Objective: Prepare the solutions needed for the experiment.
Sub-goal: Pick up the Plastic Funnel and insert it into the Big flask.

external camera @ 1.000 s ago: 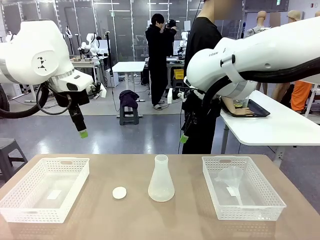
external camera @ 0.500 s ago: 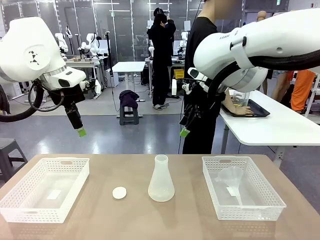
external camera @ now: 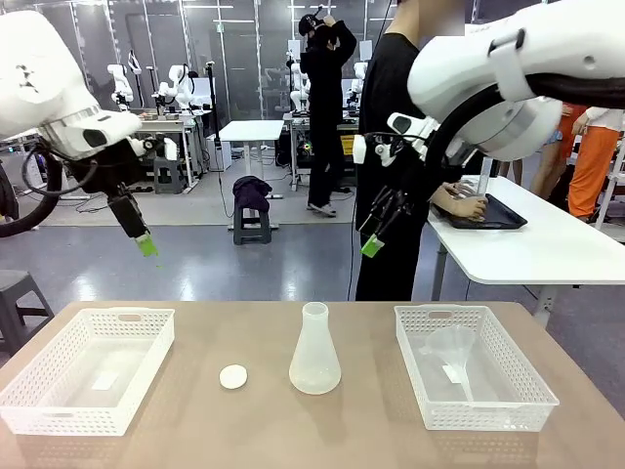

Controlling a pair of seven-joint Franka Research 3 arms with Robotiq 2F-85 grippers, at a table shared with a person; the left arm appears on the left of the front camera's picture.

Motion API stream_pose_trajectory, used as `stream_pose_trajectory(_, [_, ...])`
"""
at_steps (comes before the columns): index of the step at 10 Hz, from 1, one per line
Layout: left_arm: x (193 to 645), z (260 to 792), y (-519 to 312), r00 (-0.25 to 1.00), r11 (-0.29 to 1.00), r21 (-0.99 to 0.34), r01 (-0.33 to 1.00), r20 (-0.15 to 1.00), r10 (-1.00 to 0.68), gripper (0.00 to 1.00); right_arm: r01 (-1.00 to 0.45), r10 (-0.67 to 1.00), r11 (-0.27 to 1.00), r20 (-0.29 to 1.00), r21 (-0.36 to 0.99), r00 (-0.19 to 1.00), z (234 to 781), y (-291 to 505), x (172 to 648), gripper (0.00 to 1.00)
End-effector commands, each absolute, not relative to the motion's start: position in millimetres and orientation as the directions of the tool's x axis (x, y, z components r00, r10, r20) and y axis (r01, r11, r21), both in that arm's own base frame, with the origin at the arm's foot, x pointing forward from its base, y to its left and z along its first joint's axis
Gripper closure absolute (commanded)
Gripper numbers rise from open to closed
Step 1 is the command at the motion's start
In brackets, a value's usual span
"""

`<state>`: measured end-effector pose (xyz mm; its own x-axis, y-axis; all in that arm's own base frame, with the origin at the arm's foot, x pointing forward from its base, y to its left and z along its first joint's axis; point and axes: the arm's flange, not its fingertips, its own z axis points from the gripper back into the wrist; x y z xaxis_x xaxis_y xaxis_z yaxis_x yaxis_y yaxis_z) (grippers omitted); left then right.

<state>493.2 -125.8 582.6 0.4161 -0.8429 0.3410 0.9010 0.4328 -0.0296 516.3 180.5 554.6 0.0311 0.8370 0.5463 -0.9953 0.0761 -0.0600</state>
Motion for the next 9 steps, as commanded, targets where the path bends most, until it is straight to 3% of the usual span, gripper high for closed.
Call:
stream_pose_trajectory(1, [482,582,-102,0.422,0.413,-0.107,0.905,0.367,-0.829,0.0,-0.997,0.811,0.073,0.584,-0.038,0.038,549,150,499,0.23])
stream_pose_trajectory(5, [460,582,-82,0.499,0.446,-0.226,0.866,0.342,-0.796,0.0,-0.992,0.848,0.125,0.518,0.012,0.113,554,123,472,0.23])
stream_pose_trajectory(6, [456,582,-80,0.494,0.438,-0.232,0.869,0.338,-0.801,0.0,-0.986,0.84,0.165,0.527,-0.02,0.13,553,123,475,0.23])
stream_pose_trajectory(7, [461,584,-73,0.404,0.341,-0.234,0.911,0.33,-0.853,0.0,-0.994,0.838,0.111,0.538,-0.008,0.089,553,125,481,0.23])
stream_pose_trajectory(8, [465,581,-81,0.48,0.436,-0.202,0.877,0.327,-0.814,0.0,-0.994,0.838,0.111,0.538,-0.008,0.089,553,125,481,0.23])
stream_pose_trajectory(9, [465,581,-81,0.48,0.436,-0.202,0.877,0.327,-0.814,0.0,-0.994,0.838,0.111,0.538,-0.008,0.089,553,125,481,0.23])
